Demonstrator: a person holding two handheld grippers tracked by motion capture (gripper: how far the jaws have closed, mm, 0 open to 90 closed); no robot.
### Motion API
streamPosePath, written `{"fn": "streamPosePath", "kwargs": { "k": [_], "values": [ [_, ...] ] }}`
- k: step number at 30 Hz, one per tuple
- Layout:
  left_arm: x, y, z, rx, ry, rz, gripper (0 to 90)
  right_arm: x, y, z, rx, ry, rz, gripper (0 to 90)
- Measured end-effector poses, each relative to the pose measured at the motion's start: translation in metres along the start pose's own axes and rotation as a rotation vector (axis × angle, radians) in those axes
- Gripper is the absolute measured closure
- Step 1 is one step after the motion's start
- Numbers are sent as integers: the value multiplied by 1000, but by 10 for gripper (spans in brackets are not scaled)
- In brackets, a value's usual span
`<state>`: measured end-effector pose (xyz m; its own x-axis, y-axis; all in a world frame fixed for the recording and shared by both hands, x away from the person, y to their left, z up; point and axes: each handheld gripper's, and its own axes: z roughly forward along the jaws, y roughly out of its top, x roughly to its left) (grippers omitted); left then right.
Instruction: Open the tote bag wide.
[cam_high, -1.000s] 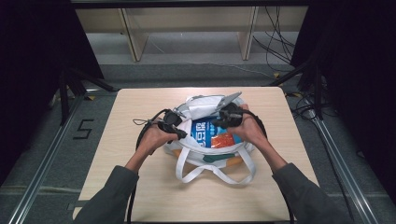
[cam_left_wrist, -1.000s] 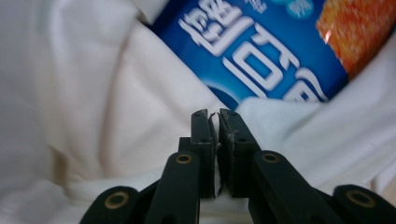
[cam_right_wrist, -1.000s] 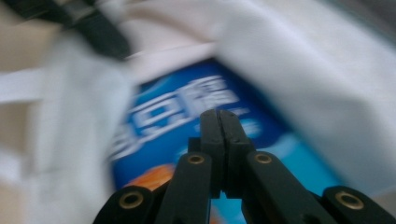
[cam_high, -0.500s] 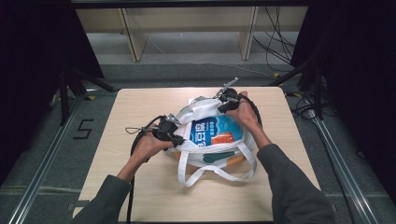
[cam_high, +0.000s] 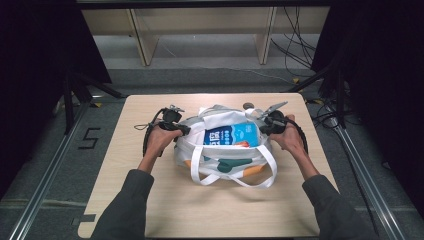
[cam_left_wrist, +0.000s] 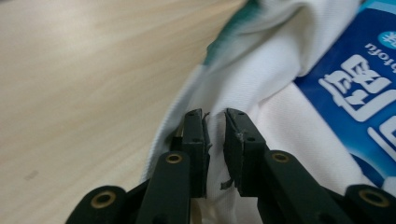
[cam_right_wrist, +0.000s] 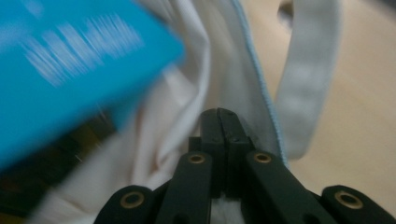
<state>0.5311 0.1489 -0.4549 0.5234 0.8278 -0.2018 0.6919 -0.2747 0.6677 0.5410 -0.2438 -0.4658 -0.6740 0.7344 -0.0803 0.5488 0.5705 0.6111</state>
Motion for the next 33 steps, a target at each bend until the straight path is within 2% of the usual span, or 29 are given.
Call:
{"fn": "streamPosePath", "kwargs": {
  "k": [1, 2, 3, 4, 5, 6, 7, 8, 9, 10, 11, 12, 13, 14, 15, 16, 17, 18, 20, 22, 24, 25, 26, 27, 29, 30, 33],
  "values": [
    [5, -1, 4, -16, -21, -62, 782, -2, -6, 5, 23, 25, 28, 900],
    [1, 1, 2, 1, 3, -34, 785, -2, -8, 8, 32, 33, 50, 900],
    [-5, 4, 0, 15, 36, 33, 784, 0, -5, 6, 39, 22, 37, 900],
    [-10, 7, -3, 17, 50, 60, 786, 3, 0, 2, 57, 0, 0, 900],
    [-14, 9, -7, -11, 65, 57, 787, 5, 5, -4, 52, -14, -19, 900],
    [-16, 10, -10, -23, 62, 61, 778, 6, 10, -14, 40, -15, -13, 900],
    [-20, 11, -14, -42, 59, 68, 746, 12, 18, -31, -44, -20, -10, 900],
    [-25, 11, -18, -47, 61, 93, 746, 12, 18, -31, -44, -20, -10, 900],
    [-32, 11, -22, -50, 49, 122, 741, 15, 22, -41, -77, -1, -42, 900],
    [-39, 10, -25, -52, 26, 152, 736, 25, 24, -50, -80, 17, -19, 900],
    [-47, 8, -29, -59, 8, 176, 728, 34, 25, -58, -91, 41, -32, 899],
    [-54, 6, -32, -60, -11, 195, 727, 40, 24, -62, -134, 79, -95, 899],
    [-60, 3, -34, -47, -37, 215, 727, 50, 22, -67, -123, 108, -94, 899],
    [-66, -1, -35, -26, -49, 241, 728, 59, 18, -69, -117, 126, -129, 899],
    [-70, -6, -36, 11, -53, 283, 732, 67, 14, -71, -98, 145, -155, 900],
    [-73, -13, -36, 35, -47, 306, 737, 73, 8, -73, -83, 134, -184, 900],
    [-75, -21, -37, 57, -53, 317, 737, 80, 2, -77, -72, 141, -186, 900],
    [-75, -26, -38, 69, -55, 330, 751, 84, -7, -81, -71, 181, -201, 900],
    [-75, -37, -39, 69, -68, 312, 768, 91, -22, -84, -42, 186, -177, 900],
    [-80, -40, -40, 65, -67, 323, 783, 96, -35, -77, 4, 204, -168, 900],
    [-86, -42, -41, 74, -44, 367, 805, 94, -32, -78, -18, 205, -184, 900],
    [-87, -43, -42, 57, -36, 359, 808, 93, -29, -81, -41, 202, -181, 900],
    [-86, -42, -46, 47, -49, 351, 804, 90, -25, -84, -69, 183, -184, 900],
    [-83, -41, -53, -1, -76, 308, 785, 90, -22, -87, -88, 171, -170, 900],
    [-80, -37, -59, -58, -122, 256, 766, 84, -16, -90, -124, 159, -167, 900],
    [-81, -38, -58, -57, -126, 257, 766, 82, -13, -90, -137, 152, -159, 900],
    [-89, -46, -48, 2, -155, 299, 771, 75, -6, -88, -150, 139, -128, 900]
  ]
}}
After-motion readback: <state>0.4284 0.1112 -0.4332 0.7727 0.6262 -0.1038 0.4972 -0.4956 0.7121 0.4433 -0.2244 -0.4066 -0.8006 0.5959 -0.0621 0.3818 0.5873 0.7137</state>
